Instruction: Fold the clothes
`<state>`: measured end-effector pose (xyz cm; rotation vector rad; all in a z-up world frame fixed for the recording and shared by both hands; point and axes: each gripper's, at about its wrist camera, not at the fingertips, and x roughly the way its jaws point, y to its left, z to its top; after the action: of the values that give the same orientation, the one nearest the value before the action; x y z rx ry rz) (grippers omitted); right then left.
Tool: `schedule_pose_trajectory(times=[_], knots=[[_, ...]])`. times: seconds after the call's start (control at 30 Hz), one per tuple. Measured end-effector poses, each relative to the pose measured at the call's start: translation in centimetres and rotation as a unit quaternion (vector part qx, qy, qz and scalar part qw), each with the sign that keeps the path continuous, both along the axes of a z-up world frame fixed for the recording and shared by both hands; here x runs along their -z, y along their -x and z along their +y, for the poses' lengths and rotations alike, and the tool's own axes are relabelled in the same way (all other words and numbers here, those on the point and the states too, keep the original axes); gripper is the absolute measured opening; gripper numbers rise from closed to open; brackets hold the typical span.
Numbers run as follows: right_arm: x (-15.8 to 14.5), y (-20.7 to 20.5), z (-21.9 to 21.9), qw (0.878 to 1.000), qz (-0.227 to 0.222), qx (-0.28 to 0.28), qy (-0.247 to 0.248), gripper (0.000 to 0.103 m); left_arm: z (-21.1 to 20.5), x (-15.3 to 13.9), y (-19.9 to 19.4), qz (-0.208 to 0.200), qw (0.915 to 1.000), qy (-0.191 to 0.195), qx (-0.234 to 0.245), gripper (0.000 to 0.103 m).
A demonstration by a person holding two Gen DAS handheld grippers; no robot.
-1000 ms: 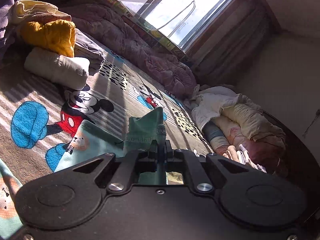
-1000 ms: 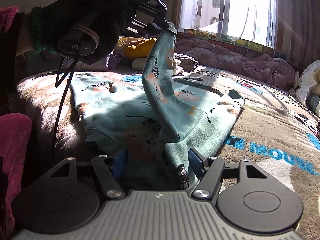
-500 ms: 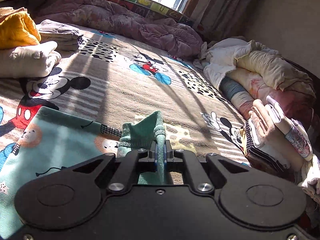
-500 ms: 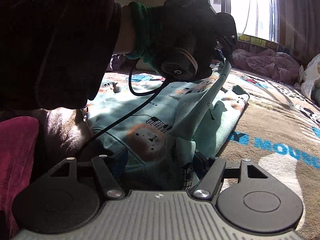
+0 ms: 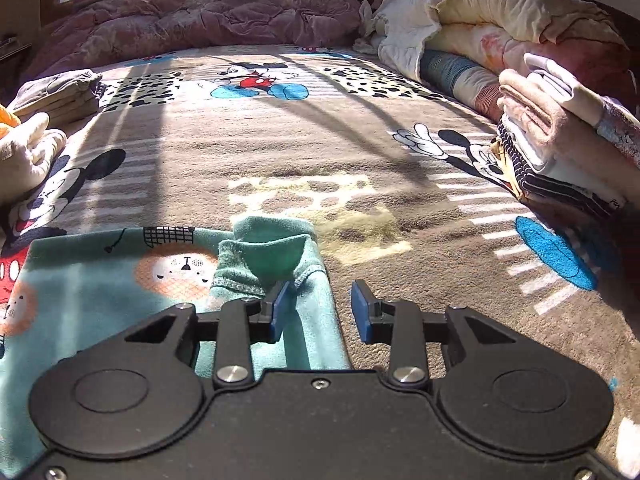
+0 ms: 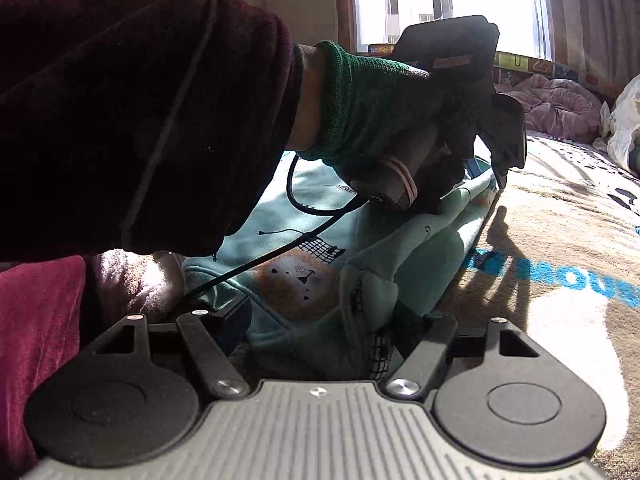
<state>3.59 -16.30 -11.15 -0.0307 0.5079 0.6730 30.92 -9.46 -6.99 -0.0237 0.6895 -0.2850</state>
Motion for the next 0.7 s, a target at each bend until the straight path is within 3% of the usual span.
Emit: schedule_pose_trajectory(times=[0.2,0.27,0.4,0.6,0.63,0.7], knots=[[-1.5,1.0,-2.3,0.999,0.012,0.030,-0.043,0.069,2.8,-3.0,3.3,-0.044,0.9987,-0.005,0.023,0.032],[-1.8,1.7,-2.7,0.999,0.006,0.036,-0.039,0.058,3.4,-3.3,5.1,-0.053,0.9973,-0.024,0.046,0.032],[-2.7,1.8,-2.7,0.997,-0.050,0.050,-0.025,0.051,3.9,-2.8,9.0,-0.065,0.9918,-0.056,0.094,0.032],[-3.0,0.5,-1.8,0.992,-0.119,0.041,-0.024,0.032,4.8,-0.4,12.2,-0.043,0.9915,-0.037,0.117,0.031],[-2.8,0.2,-1.5,0.992,-0.115,0.040,-0.019,0.031,4.8,0.3,12.1,-0.032,0.9920,-0.034,0.117,0.031],[-1.1,-1.7,-0.9,0.998,-0.040,0.035,-0.015,0.031,4.5,2.2,11.8,-0.005,0.9913,-0.043,0.124,0.031]])
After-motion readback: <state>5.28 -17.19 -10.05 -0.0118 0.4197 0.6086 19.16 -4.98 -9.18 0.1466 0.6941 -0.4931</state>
